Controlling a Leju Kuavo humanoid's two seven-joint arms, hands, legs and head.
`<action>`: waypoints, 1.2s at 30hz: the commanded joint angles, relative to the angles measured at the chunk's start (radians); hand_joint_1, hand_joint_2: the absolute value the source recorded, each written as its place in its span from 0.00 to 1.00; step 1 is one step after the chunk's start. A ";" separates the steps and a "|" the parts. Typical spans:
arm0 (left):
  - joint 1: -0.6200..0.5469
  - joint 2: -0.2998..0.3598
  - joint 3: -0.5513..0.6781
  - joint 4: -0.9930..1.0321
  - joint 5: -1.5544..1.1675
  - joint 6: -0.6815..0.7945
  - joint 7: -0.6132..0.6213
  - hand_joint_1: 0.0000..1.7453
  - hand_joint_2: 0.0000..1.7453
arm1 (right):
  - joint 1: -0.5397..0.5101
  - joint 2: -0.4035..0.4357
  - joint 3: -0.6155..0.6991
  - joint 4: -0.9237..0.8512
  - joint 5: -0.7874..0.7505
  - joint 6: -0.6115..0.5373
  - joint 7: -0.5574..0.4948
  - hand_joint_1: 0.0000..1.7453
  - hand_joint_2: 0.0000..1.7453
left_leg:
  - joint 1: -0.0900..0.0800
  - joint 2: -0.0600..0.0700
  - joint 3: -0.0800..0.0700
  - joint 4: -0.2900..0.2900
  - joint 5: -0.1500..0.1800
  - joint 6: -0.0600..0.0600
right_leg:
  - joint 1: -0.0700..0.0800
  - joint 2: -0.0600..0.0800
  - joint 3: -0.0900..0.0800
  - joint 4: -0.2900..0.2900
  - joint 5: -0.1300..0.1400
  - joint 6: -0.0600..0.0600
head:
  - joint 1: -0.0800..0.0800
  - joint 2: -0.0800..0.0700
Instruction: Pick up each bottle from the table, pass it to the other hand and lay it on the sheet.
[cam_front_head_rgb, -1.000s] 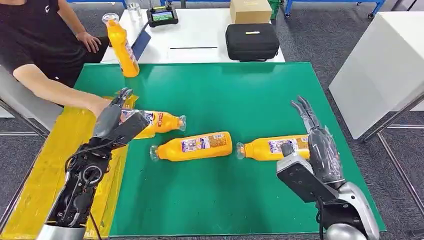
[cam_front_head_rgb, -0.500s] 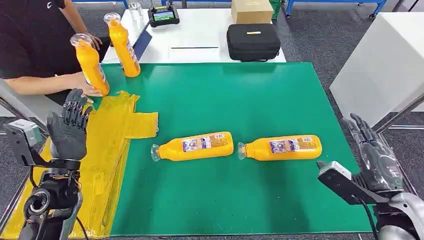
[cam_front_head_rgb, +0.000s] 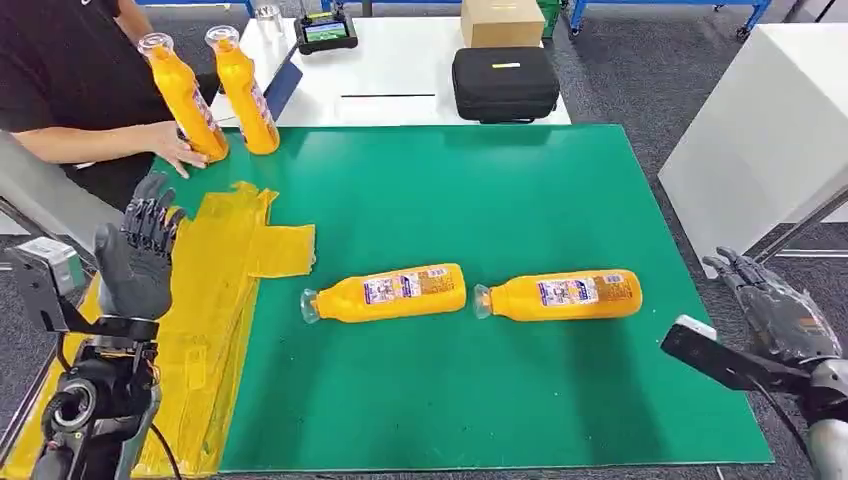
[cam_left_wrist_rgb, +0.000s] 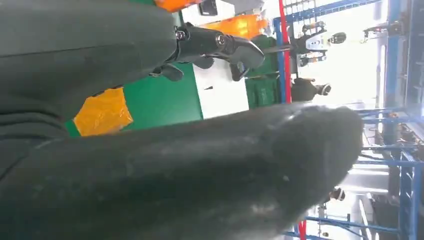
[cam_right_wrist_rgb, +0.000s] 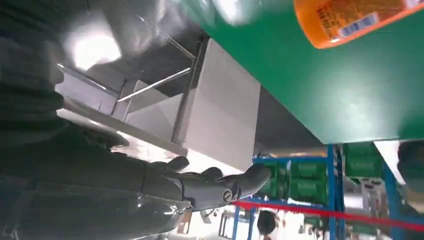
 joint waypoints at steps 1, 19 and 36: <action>-0.118 0.023 -0.083 0.138 -0.012 0.003 0.002 0.00 0.00 | -0.235 -0.034 0.218 0.286 -0.018 0.010 0.003 0.00 1.00 | 0.001 0.002 0.003 -0.001 0.000 -0.002 | 0.001 0.001 0.004 -0.002 0.001 0.000 | 0.000 0.000; -0.149 -0.038 -0.086 0.116 -0.053 -0.007 0.034 0.00 0.00 | -0.419 0.021 0.512 0.467 -0.053 0.036 -0.001 0.00 1.00 | 0.001 0.004 0.003 0.000 0.000 -0.002 | 0.001 0.003 0.003 -0.001 0.002 0.002 | 0.000 0.000; -0.184 -0.024 -0.093 0.137 -0.044 -0.030 0.057 0.00 0.00 | -0.525 0.071 0.633 0.550 -0.021 0.059 0.025 0.00 1.00 | 0.001 0.001 0.000 0.000 0.002 -0.001 | 0.001 0.001 0.001 0.000 0.002 0.002 | 0.000 0.000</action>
